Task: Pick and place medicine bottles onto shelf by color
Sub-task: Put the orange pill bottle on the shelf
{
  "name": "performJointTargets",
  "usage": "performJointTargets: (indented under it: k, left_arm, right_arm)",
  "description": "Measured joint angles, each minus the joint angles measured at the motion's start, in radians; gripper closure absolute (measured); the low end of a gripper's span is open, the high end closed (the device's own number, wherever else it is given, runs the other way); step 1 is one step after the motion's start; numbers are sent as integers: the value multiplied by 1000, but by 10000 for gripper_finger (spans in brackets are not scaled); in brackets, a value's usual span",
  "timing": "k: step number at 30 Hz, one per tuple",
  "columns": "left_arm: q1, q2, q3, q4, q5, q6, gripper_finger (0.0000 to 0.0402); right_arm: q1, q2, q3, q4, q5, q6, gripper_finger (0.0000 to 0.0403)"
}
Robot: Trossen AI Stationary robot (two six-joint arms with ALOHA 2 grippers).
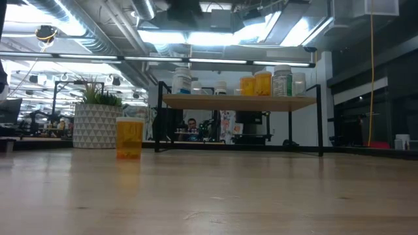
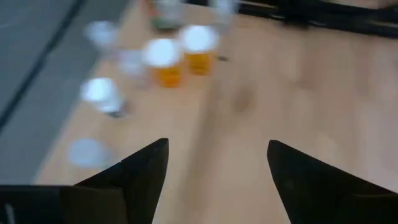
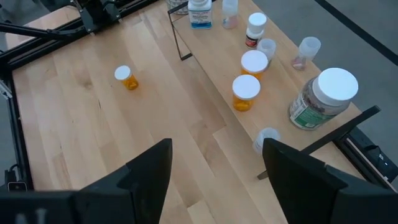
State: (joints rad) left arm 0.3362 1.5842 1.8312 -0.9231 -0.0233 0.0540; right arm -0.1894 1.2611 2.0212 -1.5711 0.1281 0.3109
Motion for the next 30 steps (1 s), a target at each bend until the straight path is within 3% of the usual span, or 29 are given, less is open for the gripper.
performJointTargets:
  k: [6, 13, 20, 24, 27, 30]
  left_arm:
    - [-173, 2, 38, -315, 59, 0, 140]
    - [-311, -5, -77, -621, -40, -160, 140]
    - [-378, -176, -327, -630, -104, -309, 140]
    - [-410, -350, -569, -437, -190, -421, 140]
    - [-439, -488, -797, -105, -207, -445, 140]
    - [-462, -542, -982, 278, -233, -422, 140]
  right_arm:
    - [0, 0, 0, 0, 1, 2, 152]
    - [0, 0, 0, 0, 1, 2, 152]
    - [0, -1, 0, 0, 2, 3, 152]
    - [0, -1, 0, 0, 2, 3, 152]
    - [0, 0, 0, 0, 2, 3, 152]
    - [0, 0, 0, 0, 2, 3, 152]
